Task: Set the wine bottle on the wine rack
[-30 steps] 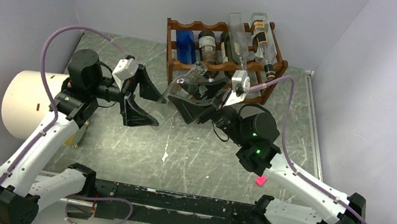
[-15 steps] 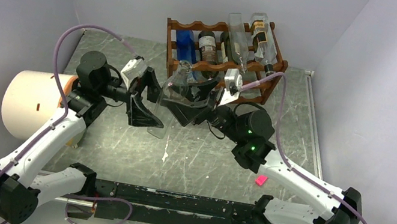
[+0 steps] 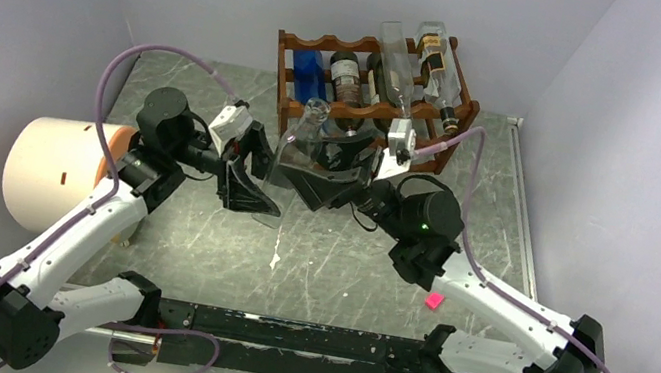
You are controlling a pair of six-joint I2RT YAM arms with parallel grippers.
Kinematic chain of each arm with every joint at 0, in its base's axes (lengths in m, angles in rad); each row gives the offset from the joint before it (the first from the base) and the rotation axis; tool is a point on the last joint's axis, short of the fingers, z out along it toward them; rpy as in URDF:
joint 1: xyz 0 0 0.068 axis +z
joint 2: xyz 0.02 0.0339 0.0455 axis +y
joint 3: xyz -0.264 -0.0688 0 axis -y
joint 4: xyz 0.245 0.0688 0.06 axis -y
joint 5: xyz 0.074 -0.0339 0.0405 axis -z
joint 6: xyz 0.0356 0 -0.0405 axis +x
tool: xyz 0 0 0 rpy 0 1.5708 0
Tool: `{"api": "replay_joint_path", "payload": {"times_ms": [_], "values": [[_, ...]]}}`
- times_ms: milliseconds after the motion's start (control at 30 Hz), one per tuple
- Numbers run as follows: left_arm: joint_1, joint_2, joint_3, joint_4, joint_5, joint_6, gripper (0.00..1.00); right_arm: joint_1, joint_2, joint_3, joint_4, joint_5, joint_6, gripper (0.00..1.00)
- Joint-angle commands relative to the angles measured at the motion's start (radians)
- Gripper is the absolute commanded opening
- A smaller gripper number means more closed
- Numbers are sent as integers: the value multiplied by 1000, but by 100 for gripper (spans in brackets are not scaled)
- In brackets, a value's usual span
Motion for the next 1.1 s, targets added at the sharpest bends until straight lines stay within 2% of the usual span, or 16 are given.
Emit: {"api": "replay_joint_path", "payload": {"times_ms": [0, 100, 167, 233, 400, 567, 633, 800, 900, 1067], "values": [[-4, -32, 64, -131, -106, 228, 7, 6, -87, -4, 18, 36, 13, 28], [-4, -82, 69, -192, -189, 387, 7, 5, -137, -4, -99, 64, -2, 59], [-4, -116, 59, -199, -267, 476, 7, 5, -168, 10, -193, 70, -24, 69], [-3, -139, 59, -214, -333, 597, 7, 5, -193, 33, -310, 80, -43, 74], [-4, -180, 61, -251, -435, 792, 7, 5, -227, 93, -517, 69, -94, 79], [-4, -213, 50, -271, -614, 949, 7, 5, -227, 216, -687, 77, -142, 79], [-4, -216, 60, -304, -654, 1030, 7, 5, -222, 272, -804, 88, -155, 79], [-4, -208, 67, -344, -726, 1205, 7, 5, -203, 412, -1045, 97, -172, 79], [-4, -226, 16, -348, -716, 1339, 7, 5, -157, 508, -1192, 155, -136, 79], [-5, -257, -62, -296, -730, 1481, 7, 5, -36, 663, -1374, 232, -128, 79]]}}
